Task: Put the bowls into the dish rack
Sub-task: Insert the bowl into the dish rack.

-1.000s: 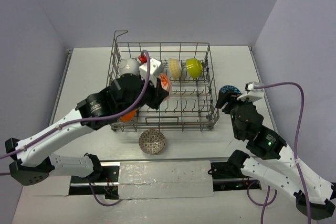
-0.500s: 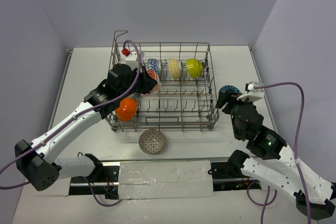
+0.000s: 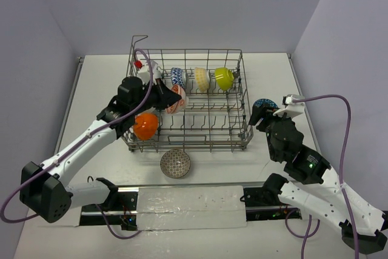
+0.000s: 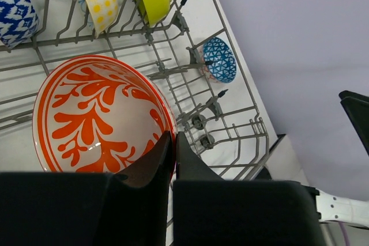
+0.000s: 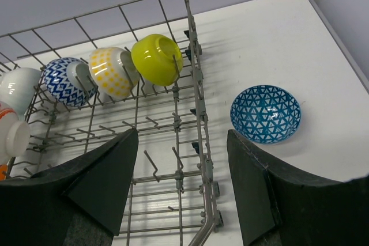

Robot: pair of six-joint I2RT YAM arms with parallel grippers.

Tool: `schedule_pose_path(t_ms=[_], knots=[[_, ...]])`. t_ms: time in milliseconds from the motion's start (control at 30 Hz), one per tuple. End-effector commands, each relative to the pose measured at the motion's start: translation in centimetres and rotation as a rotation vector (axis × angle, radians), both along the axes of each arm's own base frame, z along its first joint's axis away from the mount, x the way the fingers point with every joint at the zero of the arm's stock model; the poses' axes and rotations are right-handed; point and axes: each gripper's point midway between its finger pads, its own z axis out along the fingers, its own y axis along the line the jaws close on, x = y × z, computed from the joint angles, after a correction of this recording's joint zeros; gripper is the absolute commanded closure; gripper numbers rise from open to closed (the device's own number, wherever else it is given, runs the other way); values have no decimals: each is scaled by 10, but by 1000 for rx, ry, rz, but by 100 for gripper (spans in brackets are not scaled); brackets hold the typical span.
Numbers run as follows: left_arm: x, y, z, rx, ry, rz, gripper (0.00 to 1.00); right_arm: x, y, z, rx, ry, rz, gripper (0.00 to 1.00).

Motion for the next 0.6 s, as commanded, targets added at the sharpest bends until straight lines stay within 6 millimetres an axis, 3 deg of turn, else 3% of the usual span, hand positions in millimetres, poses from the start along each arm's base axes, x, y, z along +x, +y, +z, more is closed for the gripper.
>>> schedule_pose_path(t_ms=[0, 300, 567], knots=[[3, -8, 39, -149, -99, -53, 100, 2, -5, 6, 10, -14, -35, 29], [12, -6, 12, -171, -32, -19, 100, 3, -6, 5, -1, -11, -48, 29], [14, -6, 0, -226, 9, 4, 100, 3, -7, 6, 0, -12, -52, 29]])
